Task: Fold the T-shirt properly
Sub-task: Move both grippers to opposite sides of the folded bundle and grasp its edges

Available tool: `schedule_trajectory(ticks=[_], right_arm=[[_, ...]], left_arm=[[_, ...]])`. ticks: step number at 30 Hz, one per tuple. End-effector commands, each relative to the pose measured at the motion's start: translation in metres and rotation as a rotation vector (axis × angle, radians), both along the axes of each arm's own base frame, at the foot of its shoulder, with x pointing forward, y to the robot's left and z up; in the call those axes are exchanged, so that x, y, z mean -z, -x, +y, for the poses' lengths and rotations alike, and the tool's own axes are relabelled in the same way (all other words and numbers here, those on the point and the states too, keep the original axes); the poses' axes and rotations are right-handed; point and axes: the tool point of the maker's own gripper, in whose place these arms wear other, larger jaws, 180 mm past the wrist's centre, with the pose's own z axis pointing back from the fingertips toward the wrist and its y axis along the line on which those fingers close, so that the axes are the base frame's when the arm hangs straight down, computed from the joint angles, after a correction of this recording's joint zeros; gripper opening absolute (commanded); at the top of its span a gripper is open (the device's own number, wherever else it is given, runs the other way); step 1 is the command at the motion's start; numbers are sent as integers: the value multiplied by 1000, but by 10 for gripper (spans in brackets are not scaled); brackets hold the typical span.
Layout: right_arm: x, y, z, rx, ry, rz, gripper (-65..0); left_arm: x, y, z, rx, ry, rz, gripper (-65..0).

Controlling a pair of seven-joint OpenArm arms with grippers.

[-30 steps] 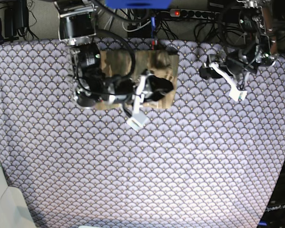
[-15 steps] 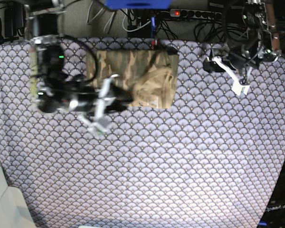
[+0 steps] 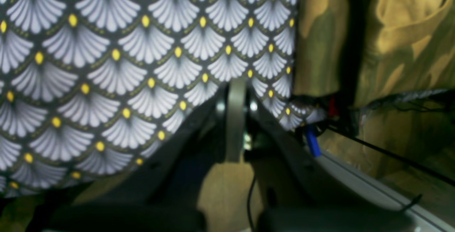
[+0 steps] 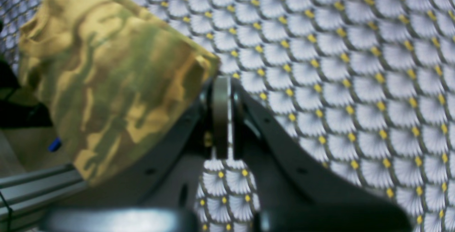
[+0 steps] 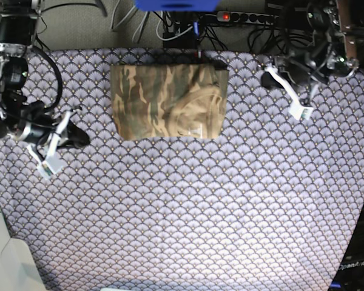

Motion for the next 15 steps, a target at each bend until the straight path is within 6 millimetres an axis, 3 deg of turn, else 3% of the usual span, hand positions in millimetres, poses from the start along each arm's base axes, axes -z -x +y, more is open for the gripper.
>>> schedule_trajectory(ticks=[1,4,15], right_arm=[[-14,-9,-6,13,-13,-50,-650],[-7,-4,-16,48,-17,-26,-650],[11,8,-39,96,82,26,-650]], left_arm=[[-6,-3,-10,17,23,-21,-650],[-3,2,-31,71,51,-9,-650],[-3,4,-79,227,97,-1,-650]])
